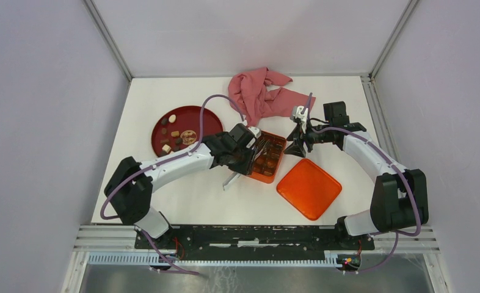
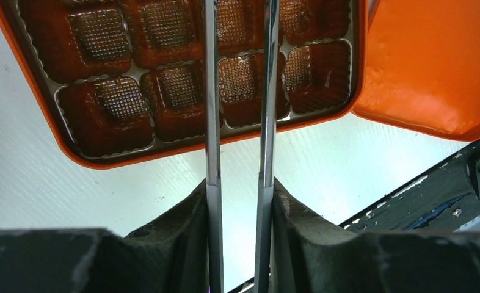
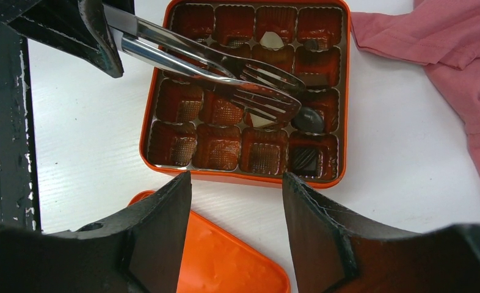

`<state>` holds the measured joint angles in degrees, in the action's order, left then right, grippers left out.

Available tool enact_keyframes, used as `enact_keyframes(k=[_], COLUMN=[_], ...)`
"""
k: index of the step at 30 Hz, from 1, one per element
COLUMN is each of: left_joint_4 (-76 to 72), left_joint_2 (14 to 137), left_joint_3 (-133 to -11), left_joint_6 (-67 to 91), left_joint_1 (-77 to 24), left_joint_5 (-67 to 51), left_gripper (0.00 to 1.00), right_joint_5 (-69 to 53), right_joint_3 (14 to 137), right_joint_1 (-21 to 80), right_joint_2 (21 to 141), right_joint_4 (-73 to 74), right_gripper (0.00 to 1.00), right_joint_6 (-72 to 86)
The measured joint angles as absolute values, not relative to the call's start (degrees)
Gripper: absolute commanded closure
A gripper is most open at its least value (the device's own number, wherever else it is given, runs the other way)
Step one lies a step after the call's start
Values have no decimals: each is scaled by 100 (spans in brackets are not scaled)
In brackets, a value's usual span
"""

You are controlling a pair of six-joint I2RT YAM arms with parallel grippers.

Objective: Pack the chocolate
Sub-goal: Place the fake chocolate in the packing box, then pick up the fake chocolate from the plate.

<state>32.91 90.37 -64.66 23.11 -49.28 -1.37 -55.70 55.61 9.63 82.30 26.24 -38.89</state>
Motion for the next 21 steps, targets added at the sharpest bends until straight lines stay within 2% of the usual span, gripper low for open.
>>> enact_keyframes(k=[9,21], left_joint_4=[3275,3964], left_joint_2=[8305,7164], left_joint_3=[-6466,-6145], left_joint_6=[2311,1975], left_joint_1=[-4733,-3079], left_joint_5=[-246,32], left_gripper=[62,61], right_joint_5=[-5570,-5572], right_joint_3=[5581,5581], right_joint_1=[963,963], right_joint_2=[8230,8230], right_joint_4=[2628,2648], right_gripper=[38,38], right_joint_6=[-3892,-3907])
